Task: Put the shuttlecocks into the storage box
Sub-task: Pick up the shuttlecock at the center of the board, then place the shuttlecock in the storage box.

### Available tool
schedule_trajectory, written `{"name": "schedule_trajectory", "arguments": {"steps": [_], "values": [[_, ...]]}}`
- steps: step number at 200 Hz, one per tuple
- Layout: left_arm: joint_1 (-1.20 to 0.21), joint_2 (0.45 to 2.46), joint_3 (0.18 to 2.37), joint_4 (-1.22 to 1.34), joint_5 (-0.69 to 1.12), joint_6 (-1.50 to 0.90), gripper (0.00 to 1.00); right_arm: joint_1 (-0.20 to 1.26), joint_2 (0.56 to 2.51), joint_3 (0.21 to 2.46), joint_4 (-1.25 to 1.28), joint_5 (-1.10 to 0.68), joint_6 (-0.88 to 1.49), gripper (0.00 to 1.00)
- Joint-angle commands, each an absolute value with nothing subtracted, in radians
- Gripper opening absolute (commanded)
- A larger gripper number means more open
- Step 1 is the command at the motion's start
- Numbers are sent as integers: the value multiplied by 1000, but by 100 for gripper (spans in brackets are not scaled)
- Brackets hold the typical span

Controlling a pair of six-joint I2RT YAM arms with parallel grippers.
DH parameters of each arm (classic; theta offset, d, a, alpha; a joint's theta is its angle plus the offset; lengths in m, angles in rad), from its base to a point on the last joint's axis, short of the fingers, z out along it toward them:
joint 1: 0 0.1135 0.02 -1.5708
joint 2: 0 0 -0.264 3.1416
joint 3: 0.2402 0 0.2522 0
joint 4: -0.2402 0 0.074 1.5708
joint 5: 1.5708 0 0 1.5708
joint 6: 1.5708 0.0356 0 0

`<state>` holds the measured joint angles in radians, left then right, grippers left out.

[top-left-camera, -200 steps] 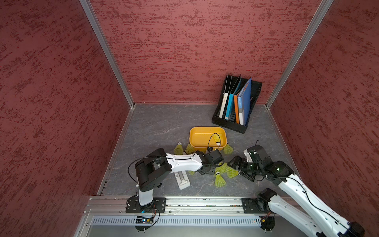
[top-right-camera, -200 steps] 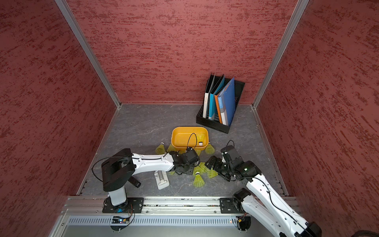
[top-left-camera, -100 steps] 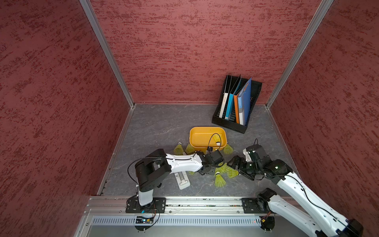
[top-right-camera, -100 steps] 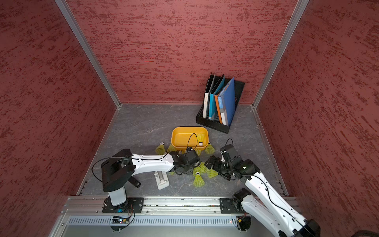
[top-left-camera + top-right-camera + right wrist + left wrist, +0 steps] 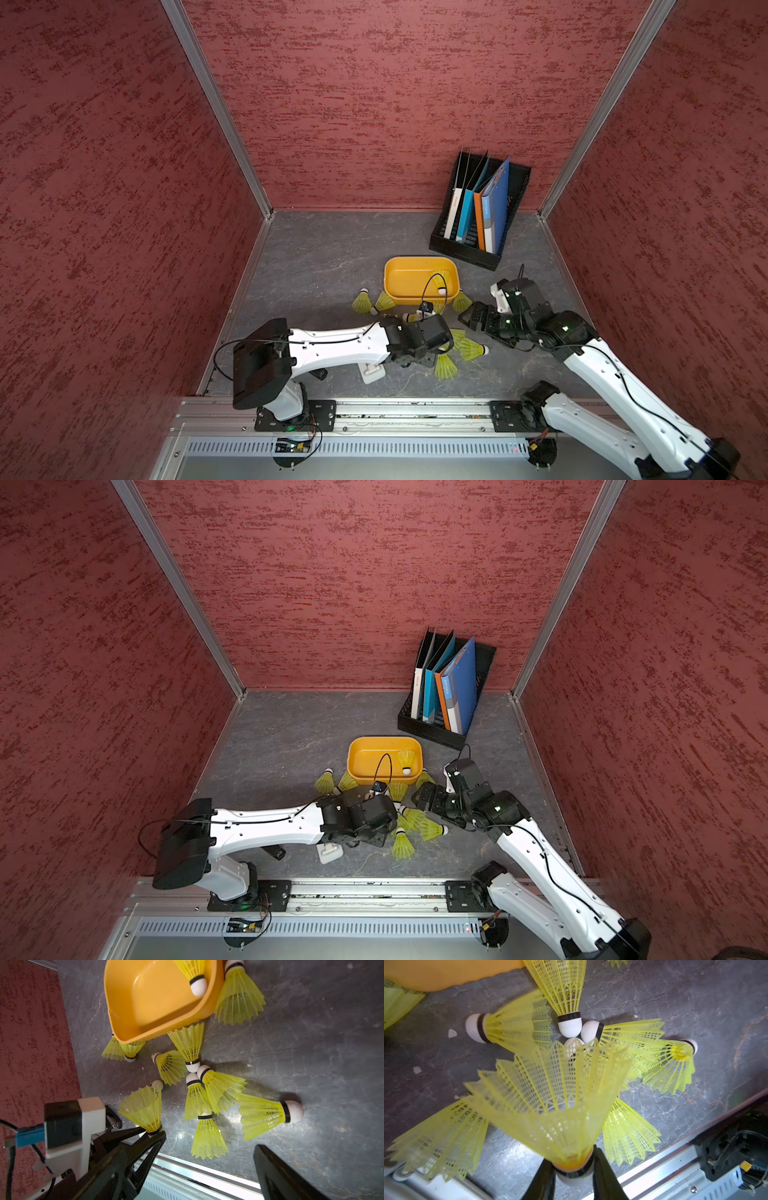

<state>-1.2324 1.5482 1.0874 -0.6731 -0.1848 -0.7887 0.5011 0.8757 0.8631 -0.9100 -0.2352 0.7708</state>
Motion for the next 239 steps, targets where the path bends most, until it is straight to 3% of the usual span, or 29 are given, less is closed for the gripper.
{"name": "schedule_trajectory", "arguments": {"steps": [1, 81, 132, 239], "values": [[-1199, 1511, 1134, -737, -204, -792, 17, 493, 913, 941, -898, -181, 691, 98], [-913, 1519, 1268, -761, -82, -678, 16, 481, 1059, 1047, -792, -178, 632, 98], [-756, 1645, 1350, -771, -5, -601, 16, 422, 1167, 1063, -698, -254, 644, 98], [-692, 1945, 1575, -846, -44, -545, 14, 307, 1368, 1140, -623, -356, 652, 98]]}}
